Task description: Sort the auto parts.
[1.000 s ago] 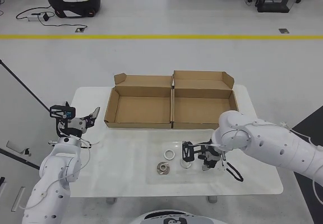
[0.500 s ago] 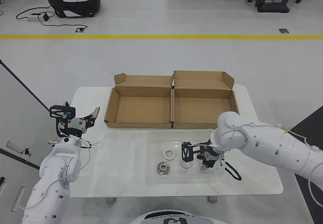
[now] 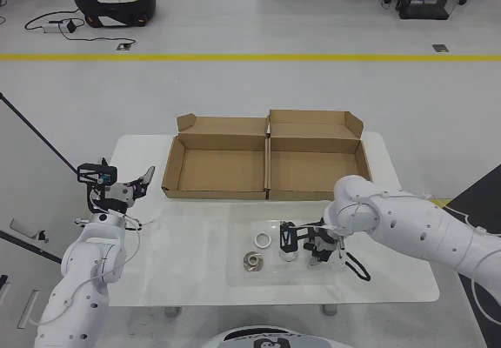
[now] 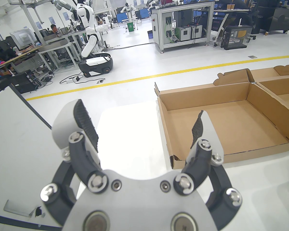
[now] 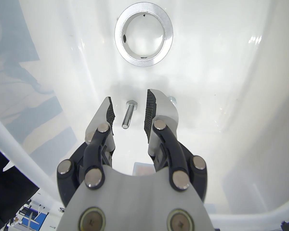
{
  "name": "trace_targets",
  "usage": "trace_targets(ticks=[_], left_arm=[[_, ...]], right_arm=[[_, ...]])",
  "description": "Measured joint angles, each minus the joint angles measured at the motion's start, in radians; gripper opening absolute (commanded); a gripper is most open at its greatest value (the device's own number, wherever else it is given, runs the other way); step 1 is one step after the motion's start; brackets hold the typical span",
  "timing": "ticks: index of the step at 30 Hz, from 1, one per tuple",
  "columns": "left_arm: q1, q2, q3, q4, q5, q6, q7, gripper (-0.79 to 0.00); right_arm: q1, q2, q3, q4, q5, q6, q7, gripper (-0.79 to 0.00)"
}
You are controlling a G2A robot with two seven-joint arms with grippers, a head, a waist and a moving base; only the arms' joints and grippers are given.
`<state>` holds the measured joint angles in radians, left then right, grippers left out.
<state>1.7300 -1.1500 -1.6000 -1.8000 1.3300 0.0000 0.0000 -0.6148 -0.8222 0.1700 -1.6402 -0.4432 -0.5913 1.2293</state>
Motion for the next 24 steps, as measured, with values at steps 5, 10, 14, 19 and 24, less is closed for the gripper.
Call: trace_targets(ticks=[5, 10, 14, 19, 24], left_arm=[[0.0, 0.0, 0.0, 0.0, 0.0, 0.0, 0.0, 0.0], [0.0, 0.0, 0.0, 0.0, 0.0, 0.0, 0.0, 0.0], [0.0, 0.0, 0.0, 0.0, 0.0, 0.0, 0.0, 0.0], [0.0, 0.0, 0.0, 0.0, 0.0, 0.0, 0.0, 0.0], [0.0, 0.0, 0.0, 0.0, 0.0, 0.0, 0.0, 0.0]], right_arm=[[-0.001, -0.002, 0.0, -0.001, 0.01, 0.014, 0.014, -0.52], [0.001, 0.0, 0.0, -0.005, 0.017, 0.021, 0.021, -0.542], [0.004, 0.005, 0.0, -0.011, 0.023, 0.024, 0.024, -0.526], [0.002, 0.012, 0.0, -0.018, 0.029, 0.03, 0.03, -0.533], [-0.003, 0.015, 0.0, -0.02, 0.03, 0.035, 0.035, -0.533]])
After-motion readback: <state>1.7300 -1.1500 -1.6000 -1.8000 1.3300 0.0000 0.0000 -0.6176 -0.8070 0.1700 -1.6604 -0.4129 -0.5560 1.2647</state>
